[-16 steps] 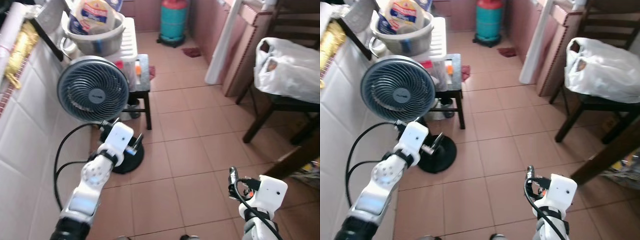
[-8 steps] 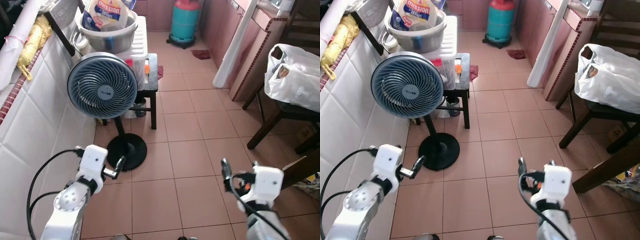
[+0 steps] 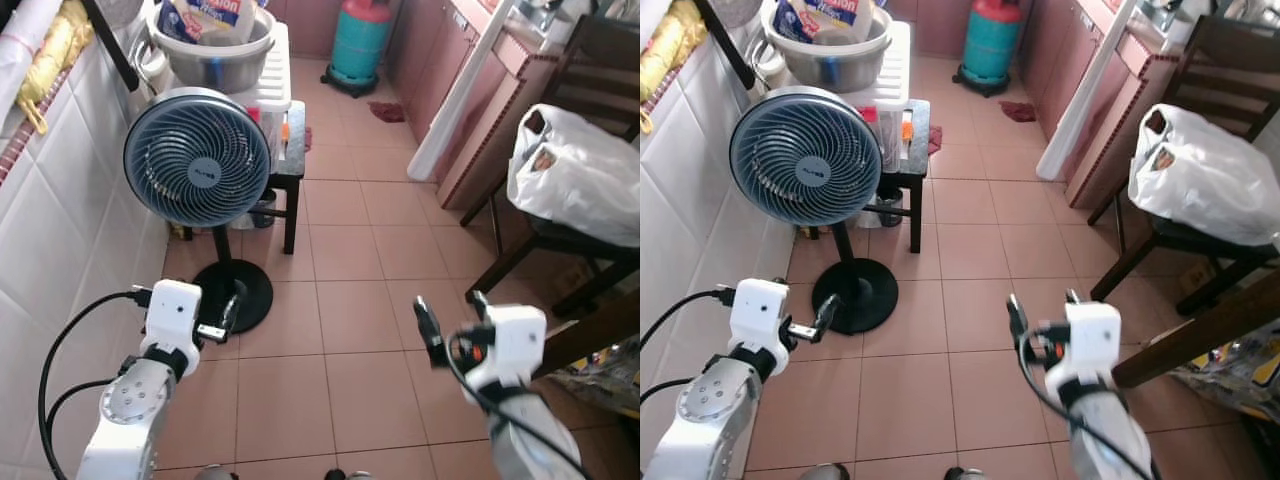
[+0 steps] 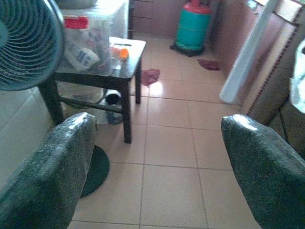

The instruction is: Setting the table

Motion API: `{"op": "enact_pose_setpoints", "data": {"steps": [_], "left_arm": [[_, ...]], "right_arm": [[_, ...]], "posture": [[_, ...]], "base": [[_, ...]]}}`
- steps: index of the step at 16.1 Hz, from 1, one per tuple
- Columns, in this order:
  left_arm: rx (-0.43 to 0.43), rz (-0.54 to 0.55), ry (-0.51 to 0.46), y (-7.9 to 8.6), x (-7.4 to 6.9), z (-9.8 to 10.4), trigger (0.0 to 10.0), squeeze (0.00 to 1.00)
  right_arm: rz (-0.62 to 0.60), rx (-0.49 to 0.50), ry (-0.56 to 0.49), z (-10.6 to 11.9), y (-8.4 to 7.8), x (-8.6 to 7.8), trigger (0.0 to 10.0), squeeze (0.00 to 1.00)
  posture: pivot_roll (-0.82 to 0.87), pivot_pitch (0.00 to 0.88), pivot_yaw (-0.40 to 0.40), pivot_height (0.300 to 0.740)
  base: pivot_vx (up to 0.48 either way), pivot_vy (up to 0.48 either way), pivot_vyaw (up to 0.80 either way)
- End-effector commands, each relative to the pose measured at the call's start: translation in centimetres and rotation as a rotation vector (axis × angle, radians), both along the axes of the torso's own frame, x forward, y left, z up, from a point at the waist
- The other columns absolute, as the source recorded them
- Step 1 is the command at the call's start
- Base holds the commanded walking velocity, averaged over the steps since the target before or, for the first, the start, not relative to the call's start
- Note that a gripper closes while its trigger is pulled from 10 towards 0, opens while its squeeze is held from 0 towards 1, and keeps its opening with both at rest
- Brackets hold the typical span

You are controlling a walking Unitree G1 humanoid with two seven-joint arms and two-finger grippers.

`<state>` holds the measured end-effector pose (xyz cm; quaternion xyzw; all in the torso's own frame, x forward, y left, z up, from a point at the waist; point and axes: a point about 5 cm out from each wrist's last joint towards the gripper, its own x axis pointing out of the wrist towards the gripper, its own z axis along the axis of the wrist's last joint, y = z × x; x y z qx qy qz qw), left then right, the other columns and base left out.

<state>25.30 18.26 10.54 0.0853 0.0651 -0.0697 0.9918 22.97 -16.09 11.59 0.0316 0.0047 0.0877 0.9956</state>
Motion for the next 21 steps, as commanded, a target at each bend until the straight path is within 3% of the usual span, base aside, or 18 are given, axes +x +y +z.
{"op": "enact_pose_setpoints", "data": {"steps": [1,6,10,15,19,21], "left_arm": [[0.018,0.009,-0.014,-0.5,-0.2,0.3,10.0,0.0],[0.044,0.014,-0.047,-1.2,0.5,1.2,10.0,0.0],[0.095,-0.06,-0.071,-1.4,2.4,2.6,10.0,0.0],[0.151,-0.127,-0.085,-1.4,3.7,3.8,10.0,0.0],[0.163,-0.222,-0.096,-3.7,5.3,4.2,10.0,0.0],[0.146,-0.269,-0.096,-5.7,6.0,4.1,10.0,0.0]], "right_arm": [[-0.015,0.001,0.037,-0.5,-0.7,0.0,10.0,0.0],[-0.054,0.042,0.024,-0.3,-0.3,0.5,10.0,0.0],[-0.138,0.106,0.025,-1.0,0.4,-0.1,10.0,0.0],[-0.222,0.158,0.044,-2.3,1.0,-0.7,10.0,0.0],[-0.329,0.169,0.033,-2.7,-0.2,-1.4,10.0,0.0],[-0.39,0.156,0.02,-2.6,-1.6,-2.0,10.0,0.0]], "posture": [[0.31,0.157,-0.175,0.74],[0.31,0.143,-0.163,0.74],[0.29,0.127,-0.079,0.74],[0.27,0.117,0.038,0.74],[0.21,0.104,0.098,0.74],[0.13,0.101,0.118,0.74]], "base": [[0.0,0.0,0.0],[0.0,0.0,0.0],[0.0,0.0,0.0],[0.0,0.0,0.0],[0.0,0.0,0.0],[0.0,0.0,0.0]]}}
